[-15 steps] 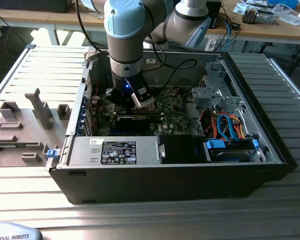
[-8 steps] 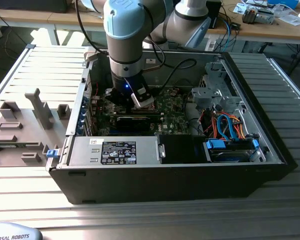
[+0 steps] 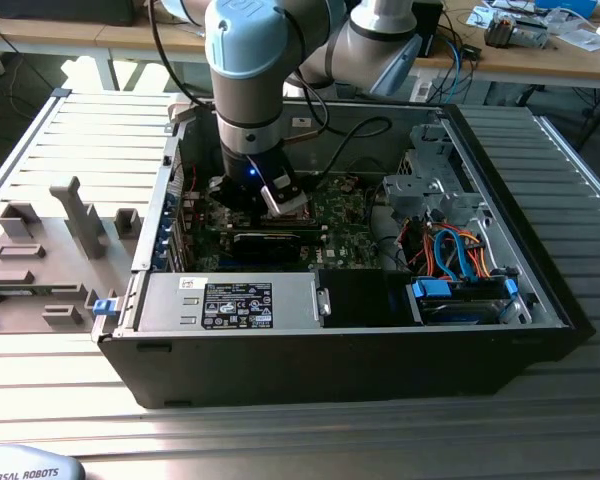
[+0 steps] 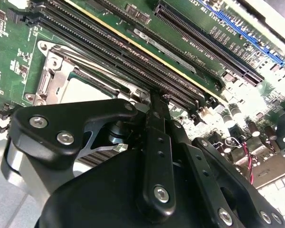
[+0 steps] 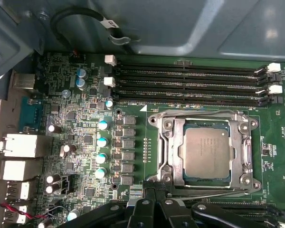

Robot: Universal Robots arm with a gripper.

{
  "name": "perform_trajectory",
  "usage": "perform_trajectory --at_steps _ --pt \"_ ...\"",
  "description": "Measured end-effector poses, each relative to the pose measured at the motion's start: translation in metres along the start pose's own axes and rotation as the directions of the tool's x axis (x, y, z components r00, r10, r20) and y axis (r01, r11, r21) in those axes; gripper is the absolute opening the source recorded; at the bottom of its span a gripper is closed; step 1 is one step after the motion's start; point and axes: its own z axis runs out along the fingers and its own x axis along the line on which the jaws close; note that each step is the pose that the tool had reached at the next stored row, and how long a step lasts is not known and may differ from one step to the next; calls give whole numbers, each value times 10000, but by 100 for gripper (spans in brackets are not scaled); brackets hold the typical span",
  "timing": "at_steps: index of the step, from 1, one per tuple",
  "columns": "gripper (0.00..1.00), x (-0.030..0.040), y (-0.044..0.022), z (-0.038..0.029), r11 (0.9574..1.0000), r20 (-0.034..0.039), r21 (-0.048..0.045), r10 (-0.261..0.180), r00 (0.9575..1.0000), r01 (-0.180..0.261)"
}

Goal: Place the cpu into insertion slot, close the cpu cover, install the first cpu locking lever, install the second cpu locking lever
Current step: 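Install the second cpu locking lever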

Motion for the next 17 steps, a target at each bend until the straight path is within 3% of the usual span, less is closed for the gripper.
perform_trajectory --at_steps 10,12,14,17 --pt "11 5 2 -18 10000 2 3 -68 10000 68" --pt "11 0 4 -29 9999 -4 92 -74 10000 74" --pt "11 -45 2 -32 9999 -15 114 -72 10000 72" --pt "11 -172 -3 -29 9999 -91 110 -75 9999 76"
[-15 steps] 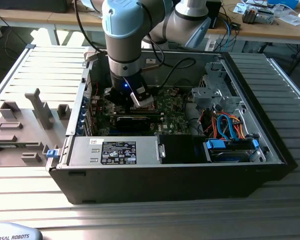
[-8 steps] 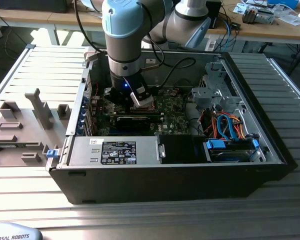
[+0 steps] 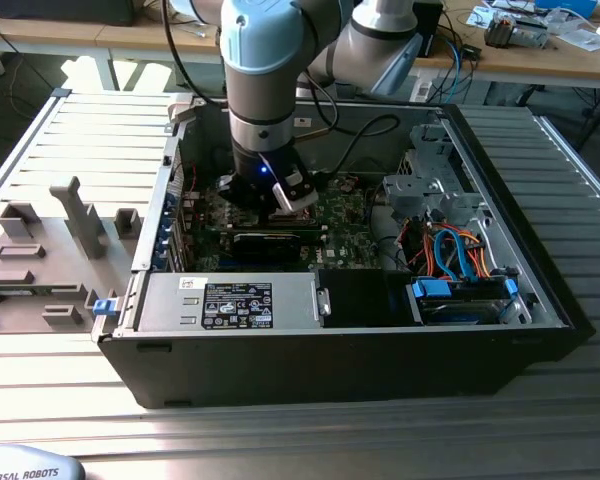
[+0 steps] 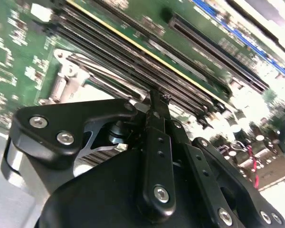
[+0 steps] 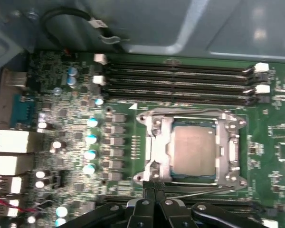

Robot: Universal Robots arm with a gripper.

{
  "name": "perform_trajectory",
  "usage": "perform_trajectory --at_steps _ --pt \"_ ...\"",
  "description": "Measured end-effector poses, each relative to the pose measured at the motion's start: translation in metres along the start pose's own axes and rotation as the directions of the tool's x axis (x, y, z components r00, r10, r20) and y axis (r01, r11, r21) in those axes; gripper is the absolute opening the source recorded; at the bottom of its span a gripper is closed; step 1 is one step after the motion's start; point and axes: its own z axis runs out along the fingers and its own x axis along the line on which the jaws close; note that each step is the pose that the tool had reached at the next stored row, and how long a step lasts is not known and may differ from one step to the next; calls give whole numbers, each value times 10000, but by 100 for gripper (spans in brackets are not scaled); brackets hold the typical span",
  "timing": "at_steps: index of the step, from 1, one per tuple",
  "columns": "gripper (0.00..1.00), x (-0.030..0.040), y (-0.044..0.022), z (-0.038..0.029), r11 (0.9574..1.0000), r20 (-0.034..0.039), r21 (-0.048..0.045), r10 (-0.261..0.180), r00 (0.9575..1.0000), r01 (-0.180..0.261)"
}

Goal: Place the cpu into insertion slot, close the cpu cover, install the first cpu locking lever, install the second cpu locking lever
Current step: 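Install the second cpu locking lever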

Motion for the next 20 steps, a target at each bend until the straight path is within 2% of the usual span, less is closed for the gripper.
perform_trajectory --at_steps 9,18,19,20 --pt "11 -5 -19 -3 10000 -17 7 1 10000 -1" --pt "11 21 -116 -16 10000 -17 7 -3 10000 3" --pt "11 30 -116 -16 10000 -16 -8 -5 10000 5" --pt "11 59 -116 -17 9999 -13 -104 -4 10000 4"
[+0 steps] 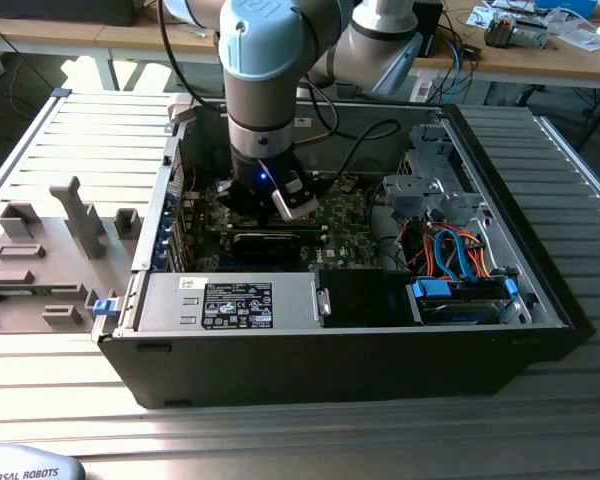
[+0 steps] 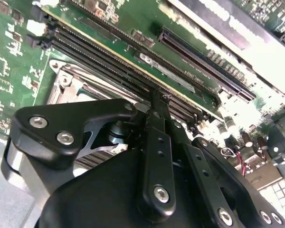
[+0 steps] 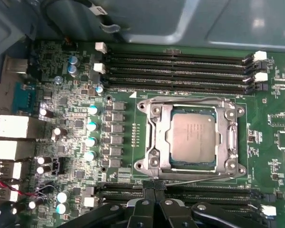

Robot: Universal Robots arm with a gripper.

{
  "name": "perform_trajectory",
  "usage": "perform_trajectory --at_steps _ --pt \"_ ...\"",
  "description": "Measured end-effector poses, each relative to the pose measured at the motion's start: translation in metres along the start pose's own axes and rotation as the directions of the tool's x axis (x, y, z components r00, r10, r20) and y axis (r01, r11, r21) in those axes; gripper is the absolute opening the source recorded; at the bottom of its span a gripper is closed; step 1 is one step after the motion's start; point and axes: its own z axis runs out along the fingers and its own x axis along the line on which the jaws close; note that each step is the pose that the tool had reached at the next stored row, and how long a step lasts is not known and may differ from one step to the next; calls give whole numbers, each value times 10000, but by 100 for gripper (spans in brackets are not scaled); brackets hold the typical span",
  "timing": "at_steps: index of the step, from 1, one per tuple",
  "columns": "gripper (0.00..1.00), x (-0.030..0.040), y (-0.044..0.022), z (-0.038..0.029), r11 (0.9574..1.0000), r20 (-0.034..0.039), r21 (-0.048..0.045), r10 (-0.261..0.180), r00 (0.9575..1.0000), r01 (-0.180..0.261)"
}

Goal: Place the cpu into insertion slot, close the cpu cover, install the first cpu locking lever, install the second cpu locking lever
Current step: 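Install the second cpu locking lever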

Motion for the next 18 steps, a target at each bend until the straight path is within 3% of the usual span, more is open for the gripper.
perform_trajectory --at_steps 4,6,10,18 --pt "11 84 -13 -3 9994 18 -342 4 10000 -3" --pt "11 106 -29 -2 9991 22 -427 1 10000 0" --pt "11 117 -39 1 9985 23 -541 -22 10000 23" --pt "11 116 -19 28 9984 18 -552 -75 10000 76"
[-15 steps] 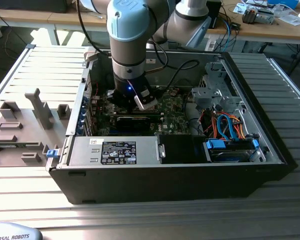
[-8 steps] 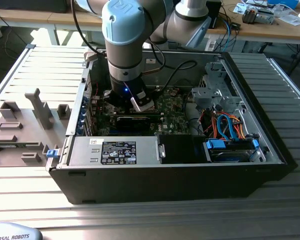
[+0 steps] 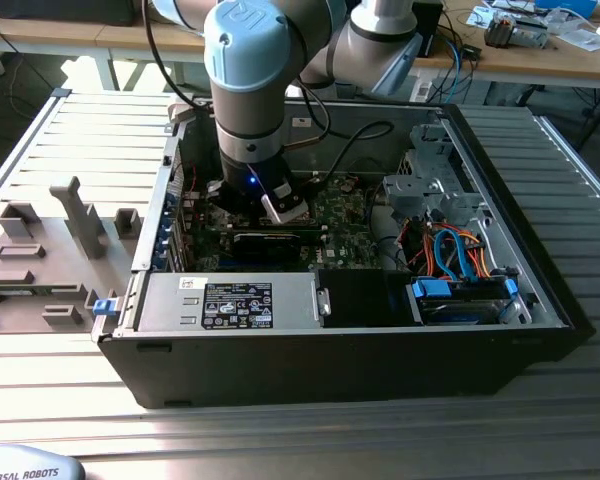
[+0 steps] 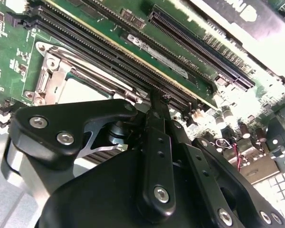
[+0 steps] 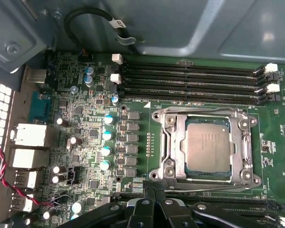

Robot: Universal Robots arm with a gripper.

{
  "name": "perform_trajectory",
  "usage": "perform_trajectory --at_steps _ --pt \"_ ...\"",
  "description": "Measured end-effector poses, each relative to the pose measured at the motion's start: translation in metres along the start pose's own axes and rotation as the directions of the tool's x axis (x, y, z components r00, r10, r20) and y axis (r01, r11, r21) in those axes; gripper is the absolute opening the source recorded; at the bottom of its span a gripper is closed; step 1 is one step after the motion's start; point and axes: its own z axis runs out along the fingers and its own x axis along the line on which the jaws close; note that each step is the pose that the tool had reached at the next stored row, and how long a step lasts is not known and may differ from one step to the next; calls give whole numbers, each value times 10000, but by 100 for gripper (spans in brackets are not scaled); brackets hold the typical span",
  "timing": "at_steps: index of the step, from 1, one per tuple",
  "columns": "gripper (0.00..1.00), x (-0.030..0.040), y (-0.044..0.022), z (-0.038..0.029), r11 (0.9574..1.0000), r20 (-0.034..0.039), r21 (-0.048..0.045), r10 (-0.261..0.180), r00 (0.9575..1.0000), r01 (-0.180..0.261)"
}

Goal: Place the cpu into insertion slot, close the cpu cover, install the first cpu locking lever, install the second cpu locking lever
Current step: 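Install the second cpu locking lever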

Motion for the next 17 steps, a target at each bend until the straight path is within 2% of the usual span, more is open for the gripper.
perform_trajectory --at_steps 2,10,17 --pt "11 -4 32 12 10000 -11 -1 -58 10000 58" --pt "11 -4 43 23 9999 -30 -4 -152 9999 152" --pt "11 -7 94 48 9995 -64 -8 -329 9994 329"
